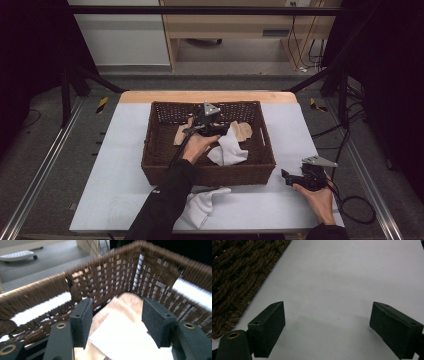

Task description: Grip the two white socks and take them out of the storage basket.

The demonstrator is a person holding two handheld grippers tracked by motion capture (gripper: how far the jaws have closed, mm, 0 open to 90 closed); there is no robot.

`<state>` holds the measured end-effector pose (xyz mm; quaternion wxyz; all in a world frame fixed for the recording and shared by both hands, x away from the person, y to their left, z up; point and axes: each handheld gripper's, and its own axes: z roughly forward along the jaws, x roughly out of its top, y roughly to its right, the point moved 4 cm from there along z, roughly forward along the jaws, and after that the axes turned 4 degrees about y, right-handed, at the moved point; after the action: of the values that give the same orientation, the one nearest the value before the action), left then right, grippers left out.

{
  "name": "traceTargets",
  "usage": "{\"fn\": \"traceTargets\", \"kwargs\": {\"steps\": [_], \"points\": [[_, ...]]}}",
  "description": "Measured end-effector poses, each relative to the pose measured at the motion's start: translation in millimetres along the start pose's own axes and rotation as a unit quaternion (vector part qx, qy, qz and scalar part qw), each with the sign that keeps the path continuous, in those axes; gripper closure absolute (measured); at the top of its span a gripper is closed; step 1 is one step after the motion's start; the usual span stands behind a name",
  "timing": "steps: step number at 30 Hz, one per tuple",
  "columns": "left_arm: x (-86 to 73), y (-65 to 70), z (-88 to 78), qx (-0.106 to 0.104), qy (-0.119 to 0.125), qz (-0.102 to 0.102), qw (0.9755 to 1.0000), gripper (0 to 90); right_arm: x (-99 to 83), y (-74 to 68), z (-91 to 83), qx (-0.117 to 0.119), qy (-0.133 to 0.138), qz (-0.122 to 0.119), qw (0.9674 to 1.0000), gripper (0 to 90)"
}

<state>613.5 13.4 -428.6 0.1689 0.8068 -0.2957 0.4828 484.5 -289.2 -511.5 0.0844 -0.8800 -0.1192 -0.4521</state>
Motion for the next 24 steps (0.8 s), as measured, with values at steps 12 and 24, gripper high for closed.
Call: {"fn": "traceTargets", "kwargs": {"steps": [12, 24], "points": [[-24.9, 7.8, 23.4, -0.014, -0.095, 0.019, 0.9952, 39.7, 0.1, -0.1, -0.2, 0.0, 0.0, 0.003, 1.0, 13.4], [-39.5, 13.6, 29.9, -0.038, -0.154, 0.032, 0.9868, 40.5, 0.0, -0.2, -0.3, 0.001, -0.001, 0.005, 1.0, 13.4]]}}
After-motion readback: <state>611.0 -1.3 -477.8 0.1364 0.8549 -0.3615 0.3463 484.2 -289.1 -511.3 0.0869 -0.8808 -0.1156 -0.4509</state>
